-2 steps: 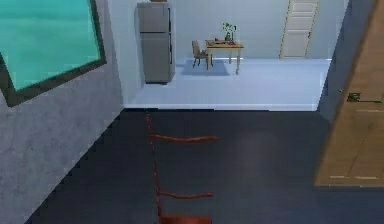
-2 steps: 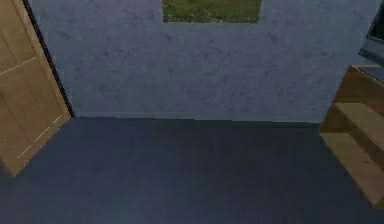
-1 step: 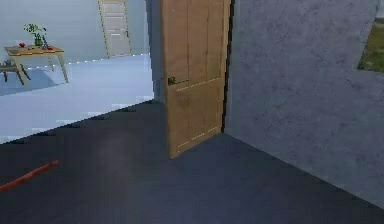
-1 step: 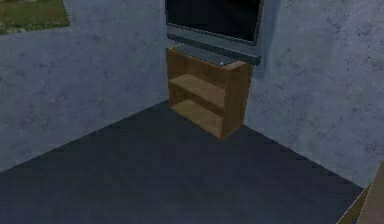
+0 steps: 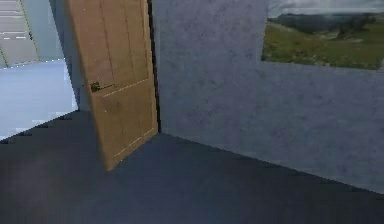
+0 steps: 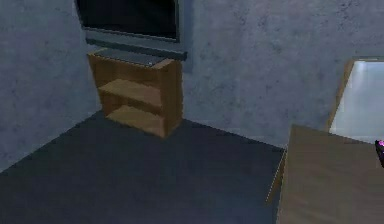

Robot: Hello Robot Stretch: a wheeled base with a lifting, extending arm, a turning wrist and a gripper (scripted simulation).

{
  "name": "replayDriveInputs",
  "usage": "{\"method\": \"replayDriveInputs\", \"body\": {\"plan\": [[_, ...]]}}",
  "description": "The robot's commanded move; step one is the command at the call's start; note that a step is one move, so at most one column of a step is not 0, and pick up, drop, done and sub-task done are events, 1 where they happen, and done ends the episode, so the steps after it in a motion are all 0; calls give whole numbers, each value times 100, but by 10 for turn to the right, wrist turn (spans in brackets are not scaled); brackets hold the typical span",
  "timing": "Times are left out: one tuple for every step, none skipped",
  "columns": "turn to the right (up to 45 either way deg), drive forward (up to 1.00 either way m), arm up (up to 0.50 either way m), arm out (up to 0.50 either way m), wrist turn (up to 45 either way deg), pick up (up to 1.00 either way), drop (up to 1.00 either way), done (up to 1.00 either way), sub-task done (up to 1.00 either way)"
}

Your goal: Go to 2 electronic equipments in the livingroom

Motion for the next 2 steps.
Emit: {"method": "replayDriveInputs", "body": {"plan": [[0,5,0,0,0,0,0,0,0],[450,0,0,0,0,0,0,0,0]]}}
